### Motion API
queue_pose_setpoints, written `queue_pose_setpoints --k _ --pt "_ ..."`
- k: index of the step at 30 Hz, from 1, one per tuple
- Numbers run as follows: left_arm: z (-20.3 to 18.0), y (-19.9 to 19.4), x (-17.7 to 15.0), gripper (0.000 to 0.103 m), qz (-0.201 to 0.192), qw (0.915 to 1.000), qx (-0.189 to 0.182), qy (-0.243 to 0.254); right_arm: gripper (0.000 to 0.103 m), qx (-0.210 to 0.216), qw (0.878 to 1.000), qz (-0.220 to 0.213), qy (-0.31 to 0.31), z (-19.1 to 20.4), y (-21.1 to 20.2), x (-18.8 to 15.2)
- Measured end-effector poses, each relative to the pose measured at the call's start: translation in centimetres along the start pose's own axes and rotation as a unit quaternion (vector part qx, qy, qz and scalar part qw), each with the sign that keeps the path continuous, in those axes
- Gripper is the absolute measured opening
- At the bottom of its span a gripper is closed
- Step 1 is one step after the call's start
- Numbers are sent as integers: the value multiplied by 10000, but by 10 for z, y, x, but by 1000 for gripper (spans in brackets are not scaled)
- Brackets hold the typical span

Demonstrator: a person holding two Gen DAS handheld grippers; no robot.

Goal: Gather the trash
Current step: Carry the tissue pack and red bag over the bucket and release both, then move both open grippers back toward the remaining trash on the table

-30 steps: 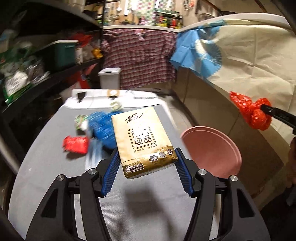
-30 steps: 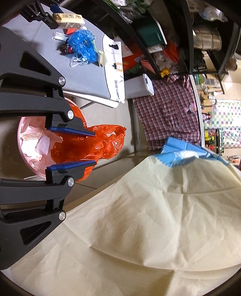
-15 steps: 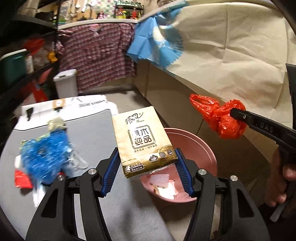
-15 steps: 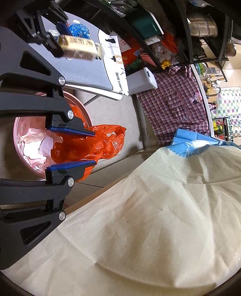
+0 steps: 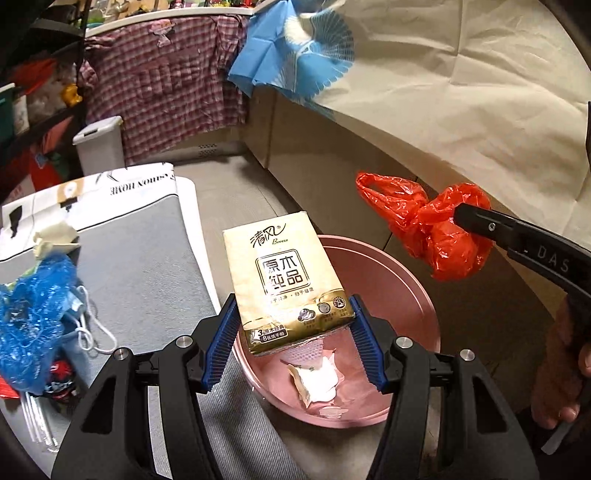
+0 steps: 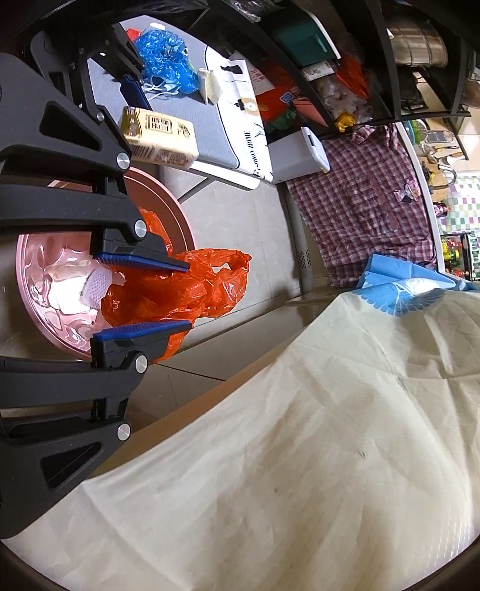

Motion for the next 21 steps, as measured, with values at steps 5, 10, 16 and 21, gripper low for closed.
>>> queue_pose_setpoints --k 5,10,16,21 --pt "2 10 -1 59 94 9999 -22 -29 27 37 10000 63 24 0 6 -3" --pt "8 20 -4 66 303 9993 -48 -193 48 -25 9998 193 -1 0 14 -6" --pt "15 7 -3 66 235 9994 -11 -238 48 -33 9998 198 35 -1 16 -6" --pt "23 -14 -2 65 159 9995 44 -252 48 33 9999 114 -38 4 11 -6"
Point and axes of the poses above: each gripper's, at about its wrist camera, not at the fingertips, and y roughly the way its jaws point, z to its left, x to its top, the point moved 6 cm from there along y, roughly the way its jaws point, and after that the axes turned 9 degrees about -z, right-handed, at the moved point
